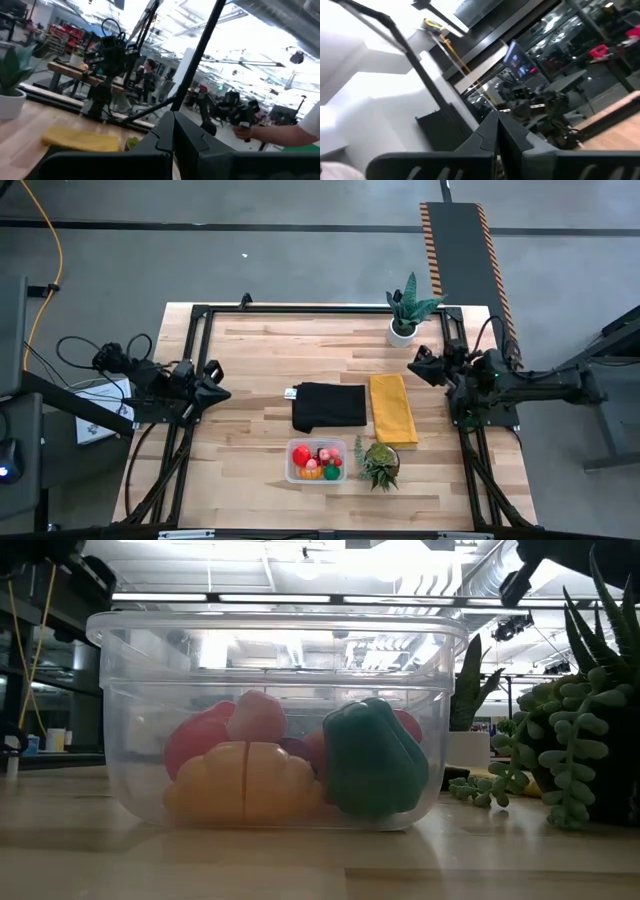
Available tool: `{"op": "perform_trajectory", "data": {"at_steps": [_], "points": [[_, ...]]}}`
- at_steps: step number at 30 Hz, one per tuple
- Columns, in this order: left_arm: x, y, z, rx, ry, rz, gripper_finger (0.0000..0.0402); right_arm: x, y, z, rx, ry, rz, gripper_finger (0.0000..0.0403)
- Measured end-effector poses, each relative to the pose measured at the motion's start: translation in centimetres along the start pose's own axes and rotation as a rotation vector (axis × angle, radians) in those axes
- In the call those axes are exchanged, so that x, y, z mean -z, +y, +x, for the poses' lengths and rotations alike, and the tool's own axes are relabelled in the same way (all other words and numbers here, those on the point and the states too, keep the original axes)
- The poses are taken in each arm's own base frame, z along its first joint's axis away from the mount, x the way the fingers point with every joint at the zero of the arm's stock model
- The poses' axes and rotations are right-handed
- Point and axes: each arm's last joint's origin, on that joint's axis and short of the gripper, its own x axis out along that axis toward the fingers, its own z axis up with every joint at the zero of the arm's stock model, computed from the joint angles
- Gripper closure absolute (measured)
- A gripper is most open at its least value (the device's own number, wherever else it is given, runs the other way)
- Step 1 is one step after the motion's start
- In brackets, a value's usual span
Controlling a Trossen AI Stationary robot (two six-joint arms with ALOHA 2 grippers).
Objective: Pick and placing Produce into tupperware
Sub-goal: Return to home position
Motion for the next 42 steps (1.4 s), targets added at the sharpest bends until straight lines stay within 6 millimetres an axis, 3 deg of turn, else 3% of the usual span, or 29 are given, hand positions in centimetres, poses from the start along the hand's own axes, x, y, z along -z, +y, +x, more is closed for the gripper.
{"op": "perform_trajectory", "data": {"at_steps": [9, 17, 30, 42], "points": [[0.7, 0.3, 0.0, -0.045, 0.033, -0.008, 0.0402, 0.9, -0.8, 1.0, -0.02, 0.079, -0.044, 0.0403], [1.2, 0.5, 0.0, -0.075, 0.068, -0.033, 0.0401, -0.8, -1.2, -0.8, -0.001, 0.082, -0.079, 0.0403], [1.6, 0.8, -0.1, -0.121, 0.105, -0.023, 0.0401, -0.4, -1.2, -2.8, 0.153, 0.11, -0.127, 0.0403], [1.5, 0.8, -0.1, -0.127, 0.098, -0.024, 0.0401, -0.5, -0.8, -3.6, 0.105, 0.061, -0.204, 0.0403]]}}
